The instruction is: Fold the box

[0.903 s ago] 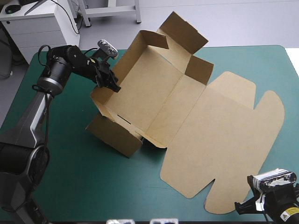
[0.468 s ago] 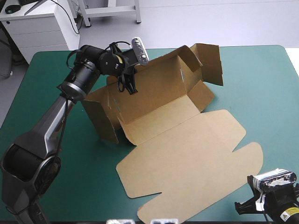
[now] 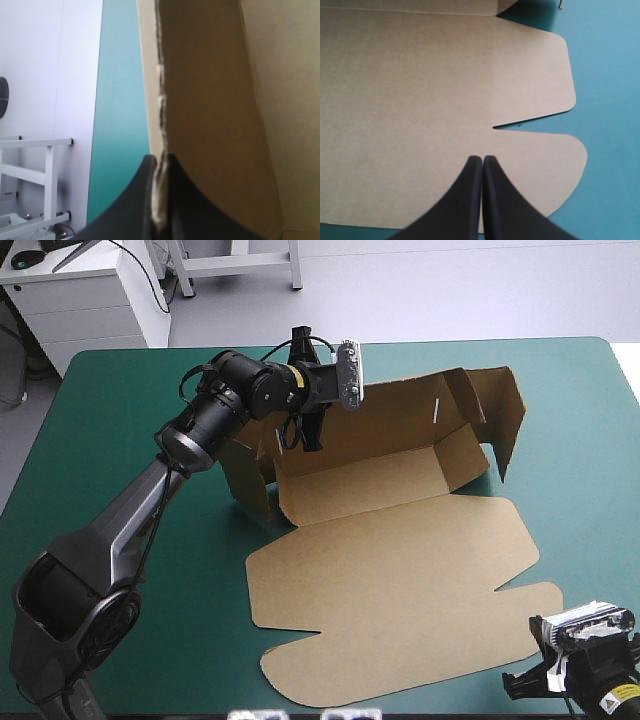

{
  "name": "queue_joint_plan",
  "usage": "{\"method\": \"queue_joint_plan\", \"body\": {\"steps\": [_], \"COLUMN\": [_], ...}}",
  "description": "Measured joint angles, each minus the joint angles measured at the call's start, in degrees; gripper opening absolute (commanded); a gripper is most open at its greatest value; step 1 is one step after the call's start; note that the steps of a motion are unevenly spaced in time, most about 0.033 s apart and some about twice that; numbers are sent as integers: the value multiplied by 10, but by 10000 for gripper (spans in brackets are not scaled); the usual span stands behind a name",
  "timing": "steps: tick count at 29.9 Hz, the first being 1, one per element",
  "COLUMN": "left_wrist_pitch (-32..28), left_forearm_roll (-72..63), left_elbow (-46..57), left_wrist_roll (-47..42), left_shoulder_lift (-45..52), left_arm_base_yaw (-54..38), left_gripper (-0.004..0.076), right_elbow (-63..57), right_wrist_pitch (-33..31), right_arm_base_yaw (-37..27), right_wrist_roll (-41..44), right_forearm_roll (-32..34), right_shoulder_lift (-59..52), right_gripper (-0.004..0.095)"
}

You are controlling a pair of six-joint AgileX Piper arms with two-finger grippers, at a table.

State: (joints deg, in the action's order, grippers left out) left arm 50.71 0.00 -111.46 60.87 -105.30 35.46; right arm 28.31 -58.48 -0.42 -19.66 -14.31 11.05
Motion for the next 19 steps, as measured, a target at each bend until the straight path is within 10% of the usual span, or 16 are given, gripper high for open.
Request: {"method": "queue_joint_plan", "body": {"steps": [10, 19], "left_wrist_pitch": [-38, -188], "left_forearm_roll": [-61, -74], "left_elbow": [88, 258], "left_wrist_roll": [110, 181], "left_shoulder_lift": [53, 154], "left_arm_base_yaw": [1, 5], "left_gripper": [-8, -8], "right_elbow": [0, 0], "right_wrist_pitch": [2, 32], "right_arm_base_yaw": [0, 0], "right_wrist_roll": [2, 14], "right_forearm_roll": [0, -1], "right_shoulder_lift": [0, 0], "right_gripper": [-14, -14]}}
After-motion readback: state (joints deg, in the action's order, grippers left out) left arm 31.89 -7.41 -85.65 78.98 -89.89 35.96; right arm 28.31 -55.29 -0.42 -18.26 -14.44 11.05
